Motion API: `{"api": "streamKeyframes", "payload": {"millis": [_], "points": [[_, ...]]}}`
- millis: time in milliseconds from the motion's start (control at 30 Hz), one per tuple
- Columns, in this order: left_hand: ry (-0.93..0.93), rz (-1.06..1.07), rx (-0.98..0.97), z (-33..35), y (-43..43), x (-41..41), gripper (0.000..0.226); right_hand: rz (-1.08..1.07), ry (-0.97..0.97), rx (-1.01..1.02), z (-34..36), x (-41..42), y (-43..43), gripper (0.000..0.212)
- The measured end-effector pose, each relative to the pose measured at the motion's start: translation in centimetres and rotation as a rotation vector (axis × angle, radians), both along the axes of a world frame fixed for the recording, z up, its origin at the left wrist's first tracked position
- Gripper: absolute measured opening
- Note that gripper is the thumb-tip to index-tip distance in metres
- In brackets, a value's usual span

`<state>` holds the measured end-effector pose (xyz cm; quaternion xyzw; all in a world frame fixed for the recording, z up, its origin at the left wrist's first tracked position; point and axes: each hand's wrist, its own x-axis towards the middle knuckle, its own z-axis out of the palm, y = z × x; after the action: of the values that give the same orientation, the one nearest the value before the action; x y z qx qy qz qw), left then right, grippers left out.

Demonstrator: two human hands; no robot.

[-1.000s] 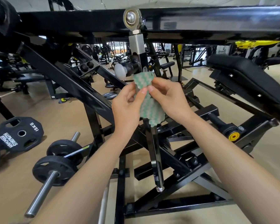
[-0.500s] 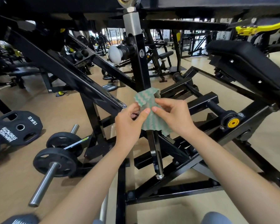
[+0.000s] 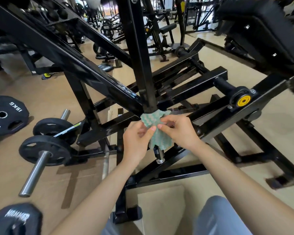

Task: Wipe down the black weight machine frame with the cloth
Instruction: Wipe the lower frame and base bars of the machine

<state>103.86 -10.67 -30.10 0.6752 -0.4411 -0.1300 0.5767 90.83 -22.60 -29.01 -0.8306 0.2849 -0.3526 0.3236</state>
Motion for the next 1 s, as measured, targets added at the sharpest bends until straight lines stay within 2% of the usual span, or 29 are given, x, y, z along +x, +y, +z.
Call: {"api": "streamKeyframes", "payload": {"millis": [100,233,400,500,633,767,933,1000], "points": [[0.081,-0.05,0.023,-2.3,-0.2,-0.1,0.016,-0.043,-0.038,0.095,-2.1,-0.2,0.7,0.032],[0.198,-0.06,0.077,-5.7,0.1,-0.9,0.019,-0.07,-0.032,0.103,-6.0,-0.7,1.6,0.052],[0.287,-0.081,0.083,-10.9,-0.2,-1.3,0.024,-0.032,0.01,0.127,-11.8,-0.9,1.9,0.029],[0.321,-0.078,0.129,-13.8,-0.4,-1.2,0.023,-0.043,0.035,0.187,-14.9,-1.0,2.4,0.025],[0.293,-0.101,0.177,-15.9,-0.3,-1.1,0.034,-0.063,0.051,0.275,-17.1,-1.0,2.8,0.028],[0.323,-0.108,0.167,-15.2,-0.1,-1.3,0.029,-0.062,-0.017,0.311,-16.9,-1.0,3.0,0.028],[0.333,-0.06,0.028,-12.3,0.0,-1.7,0.026,-0.047,-0.088,0.277,-13.4,-0.8,3.2,0.021],[0.323,0.007,-0.033,-10.3,-0.1,-2.3,0.026,-0.047,-0.134,0.278,-11.3,-0.5,3.2,0.026]]}}
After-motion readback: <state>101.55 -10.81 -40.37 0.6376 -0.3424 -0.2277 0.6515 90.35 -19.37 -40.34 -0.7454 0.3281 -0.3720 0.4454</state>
